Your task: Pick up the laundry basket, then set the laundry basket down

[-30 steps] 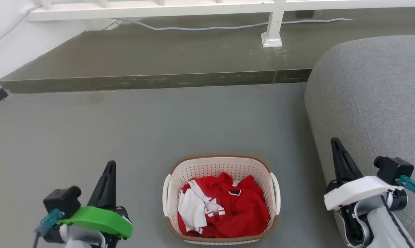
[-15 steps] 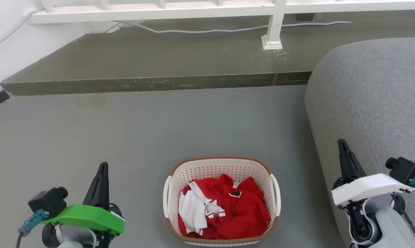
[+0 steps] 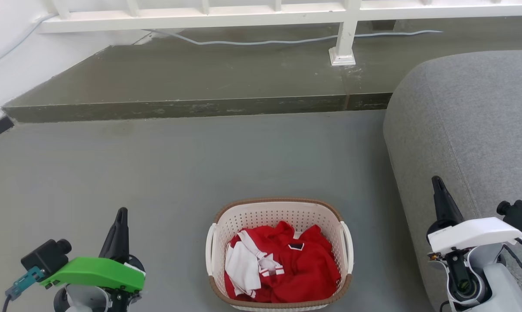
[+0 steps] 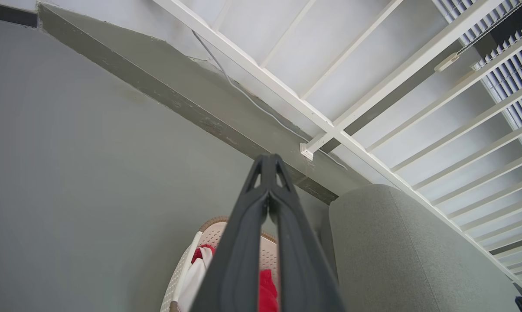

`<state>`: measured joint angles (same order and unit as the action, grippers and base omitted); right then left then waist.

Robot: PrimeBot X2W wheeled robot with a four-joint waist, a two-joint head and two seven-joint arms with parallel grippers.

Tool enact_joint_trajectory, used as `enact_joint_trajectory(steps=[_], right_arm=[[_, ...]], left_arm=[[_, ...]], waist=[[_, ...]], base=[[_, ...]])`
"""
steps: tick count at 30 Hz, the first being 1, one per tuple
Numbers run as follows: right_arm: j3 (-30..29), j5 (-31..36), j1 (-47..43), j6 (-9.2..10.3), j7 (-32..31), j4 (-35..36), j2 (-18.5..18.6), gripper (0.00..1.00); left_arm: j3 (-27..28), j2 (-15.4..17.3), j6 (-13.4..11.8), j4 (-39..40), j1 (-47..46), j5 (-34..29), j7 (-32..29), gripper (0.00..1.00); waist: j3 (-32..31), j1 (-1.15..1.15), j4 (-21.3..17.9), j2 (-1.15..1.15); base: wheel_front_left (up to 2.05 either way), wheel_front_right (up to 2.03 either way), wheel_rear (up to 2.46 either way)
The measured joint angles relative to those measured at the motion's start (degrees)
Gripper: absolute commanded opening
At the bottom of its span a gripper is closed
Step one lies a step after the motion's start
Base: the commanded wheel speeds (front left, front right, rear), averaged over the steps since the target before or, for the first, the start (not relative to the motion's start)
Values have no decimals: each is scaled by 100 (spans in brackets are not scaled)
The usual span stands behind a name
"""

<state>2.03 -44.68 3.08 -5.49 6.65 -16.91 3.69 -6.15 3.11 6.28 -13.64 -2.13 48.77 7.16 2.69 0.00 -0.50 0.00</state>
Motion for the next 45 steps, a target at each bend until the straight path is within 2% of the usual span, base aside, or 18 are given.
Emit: enact_joint_trajectory(steps=[45], right_arm=[[-669, -3167, 9, -101, -888, 29, -91, 0]], left_arm=[[617, -3, 29, -142, -24, 2942, -822, 0]], waist=[[-173, 0, 34, 0]], base=[[0, 0, 0]])
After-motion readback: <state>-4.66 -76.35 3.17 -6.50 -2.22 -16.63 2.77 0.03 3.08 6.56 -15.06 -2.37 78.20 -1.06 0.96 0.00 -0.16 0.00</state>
